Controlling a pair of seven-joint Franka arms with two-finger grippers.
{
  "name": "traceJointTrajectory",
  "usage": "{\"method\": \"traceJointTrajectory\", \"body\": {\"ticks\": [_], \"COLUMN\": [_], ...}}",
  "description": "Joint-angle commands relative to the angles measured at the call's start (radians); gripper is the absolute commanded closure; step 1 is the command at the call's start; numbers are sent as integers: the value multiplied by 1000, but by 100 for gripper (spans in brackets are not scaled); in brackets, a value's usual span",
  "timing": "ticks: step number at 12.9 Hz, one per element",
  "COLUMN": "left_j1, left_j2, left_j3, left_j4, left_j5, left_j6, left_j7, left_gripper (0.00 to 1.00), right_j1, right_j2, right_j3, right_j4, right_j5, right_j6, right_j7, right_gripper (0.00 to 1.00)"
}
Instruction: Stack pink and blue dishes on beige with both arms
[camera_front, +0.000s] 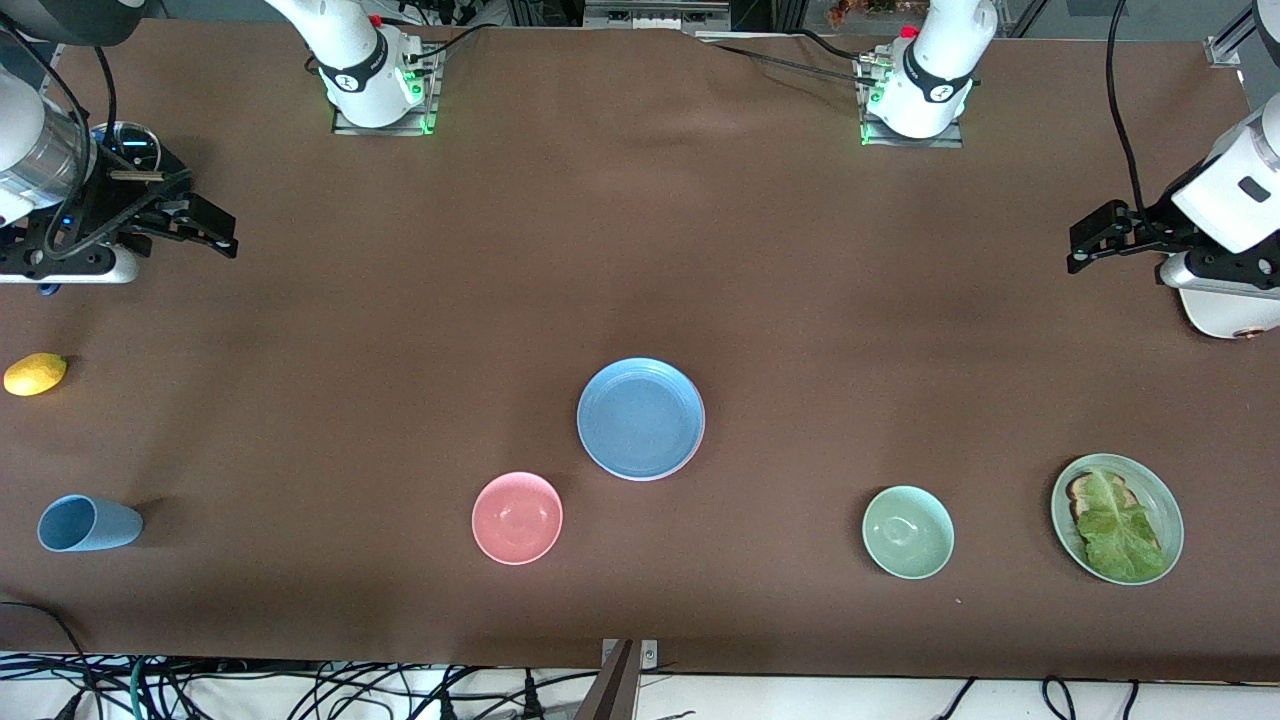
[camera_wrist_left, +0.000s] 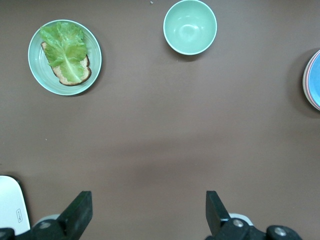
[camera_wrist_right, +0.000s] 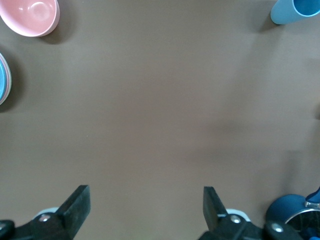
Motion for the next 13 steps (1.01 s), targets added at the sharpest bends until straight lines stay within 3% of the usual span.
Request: {"method": "traceJointTrajectory", "body": {"ticks": [1,13], "left_j1": [-6,-6], "left_j2": [-5,-5], "left_j3": [5,5], "left_j4": [-5,-5], "left_j5": [-13,-13], "left_j6": [3,3], "left_j7": [17,17], "left_gripper": [0,0], "right_j1": [5,17], "right_j2": [-1,4], "right_j3": [0,3], "right_j4": [72,114], "right_j5": [-17,-20], "right_j6": [-81,-86], "right_j7": [-16,-10], "right_gripper": [0,0]}}
